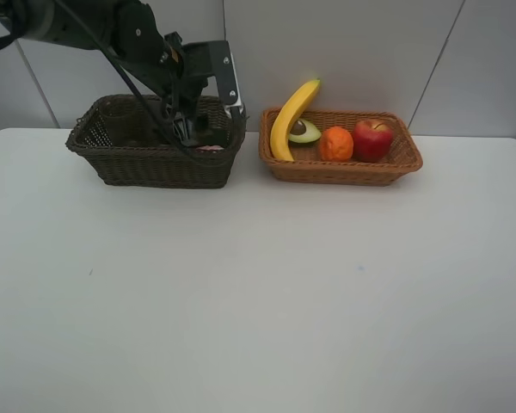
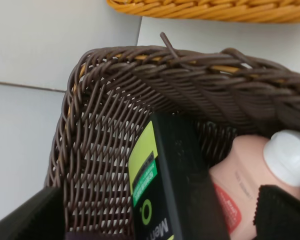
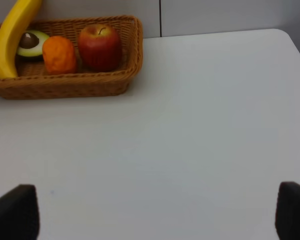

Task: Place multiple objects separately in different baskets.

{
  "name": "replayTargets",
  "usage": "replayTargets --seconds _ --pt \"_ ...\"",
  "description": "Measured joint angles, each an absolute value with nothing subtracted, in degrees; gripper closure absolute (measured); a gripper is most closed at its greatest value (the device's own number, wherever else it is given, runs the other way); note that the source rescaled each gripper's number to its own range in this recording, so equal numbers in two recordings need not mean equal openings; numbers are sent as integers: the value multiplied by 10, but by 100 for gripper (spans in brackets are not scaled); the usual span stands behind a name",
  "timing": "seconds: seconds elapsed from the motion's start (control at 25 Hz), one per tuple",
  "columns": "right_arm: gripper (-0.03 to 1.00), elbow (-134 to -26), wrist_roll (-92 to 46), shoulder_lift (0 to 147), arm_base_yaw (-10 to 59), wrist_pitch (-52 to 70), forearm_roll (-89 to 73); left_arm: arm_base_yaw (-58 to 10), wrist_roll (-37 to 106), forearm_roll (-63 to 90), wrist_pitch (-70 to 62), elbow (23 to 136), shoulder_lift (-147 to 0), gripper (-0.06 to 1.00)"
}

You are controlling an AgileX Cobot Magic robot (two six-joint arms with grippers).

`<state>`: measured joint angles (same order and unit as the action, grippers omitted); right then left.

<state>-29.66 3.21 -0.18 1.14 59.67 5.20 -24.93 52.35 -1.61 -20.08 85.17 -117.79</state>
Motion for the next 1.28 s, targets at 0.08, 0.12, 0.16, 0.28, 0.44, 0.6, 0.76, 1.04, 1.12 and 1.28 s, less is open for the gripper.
replayTargets --seconds 0.08,0.12,0.16,0.28,0.44,0.6,0.76,1.04,1.12,1.28 --pt "-3 -297 32 -2 11 597 52 -249 511 -14 -201 852 -1177 -5" --pt "-3 -297 32 -2 11 597 52 -249 509 -14 -201 852 -1175 -5" --pt "-3 -297 32 -2 11 597 52 -249 508 -14 -201 852 -1172 -5" --pt "-3 -297 32 -2 11 597 52 -249 500 -14 -207 852 -1158 -5" --pt "-3 -297 32 -2 11 597 52 -249 484 -12 -234 852 -1129 -5" --pt "-3 -297 32 -2 11 597 52 -249 440 -12 -277 852 -1103 -5" --pt "-3 -297 32 -2 11 597 52 -249 361 -12 -323 852 -1074 -5" --pt "-3 -297 32 -2 11 597 52 -249 223 -24 -436 852 -1013 -5" --pt "-3 -297 32 -2 11 597 52 -249 205 -33 -480 852 -995 -5" --pt "-3 -297 32 -2 11 597 52 -249 182 -44 -561 851 -953 -5"
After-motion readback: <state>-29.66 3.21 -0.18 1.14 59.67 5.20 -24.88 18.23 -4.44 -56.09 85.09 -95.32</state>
